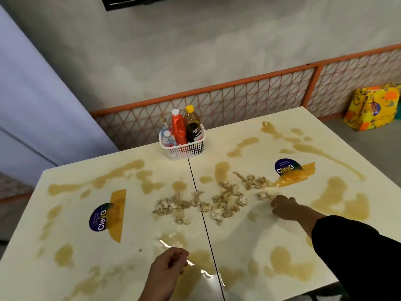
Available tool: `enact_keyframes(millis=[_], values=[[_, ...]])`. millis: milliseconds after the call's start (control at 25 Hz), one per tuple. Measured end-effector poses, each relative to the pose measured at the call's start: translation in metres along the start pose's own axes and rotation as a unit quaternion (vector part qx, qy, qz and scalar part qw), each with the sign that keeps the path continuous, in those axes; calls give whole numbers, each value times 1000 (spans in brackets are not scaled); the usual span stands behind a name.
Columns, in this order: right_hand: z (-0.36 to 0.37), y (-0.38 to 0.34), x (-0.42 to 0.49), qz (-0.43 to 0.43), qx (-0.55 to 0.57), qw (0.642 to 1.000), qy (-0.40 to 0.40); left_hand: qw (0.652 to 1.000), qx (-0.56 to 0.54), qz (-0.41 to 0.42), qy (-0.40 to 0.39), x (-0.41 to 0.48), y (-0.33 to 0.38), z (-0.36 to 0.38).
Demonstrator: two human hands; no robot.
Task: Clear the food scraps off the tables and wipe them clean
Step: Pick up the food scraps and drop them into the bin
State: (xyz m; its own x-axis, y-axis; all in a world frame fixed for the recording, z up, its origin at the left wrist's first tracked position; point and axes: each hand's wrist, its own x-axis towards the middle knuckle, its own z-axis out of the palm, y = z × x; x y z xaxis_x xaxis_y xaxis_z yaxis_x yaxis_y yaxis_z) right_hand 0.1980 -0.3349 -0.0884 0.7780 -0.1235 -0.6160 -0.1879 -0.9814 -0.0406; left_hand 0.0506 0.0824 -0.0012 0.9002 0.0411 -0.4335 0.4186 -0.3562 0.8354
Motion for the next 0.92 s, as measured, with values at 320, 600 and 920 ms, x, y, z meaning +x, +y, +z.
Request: enact_keyframes(millis=[320, 600, 920], values=[[11, -7, 6, 26, 56, 998, 24, 1000, 2, -18, 6, 3, -4, -22], [23, -13, 11, 52, 163, 982, 85, 1000, 15, -20, -7, 10, -12, -40], [-4, -136, -94, -28, 448, 863, 232, 995, -46, -75, -41, 33, -14, -43]])
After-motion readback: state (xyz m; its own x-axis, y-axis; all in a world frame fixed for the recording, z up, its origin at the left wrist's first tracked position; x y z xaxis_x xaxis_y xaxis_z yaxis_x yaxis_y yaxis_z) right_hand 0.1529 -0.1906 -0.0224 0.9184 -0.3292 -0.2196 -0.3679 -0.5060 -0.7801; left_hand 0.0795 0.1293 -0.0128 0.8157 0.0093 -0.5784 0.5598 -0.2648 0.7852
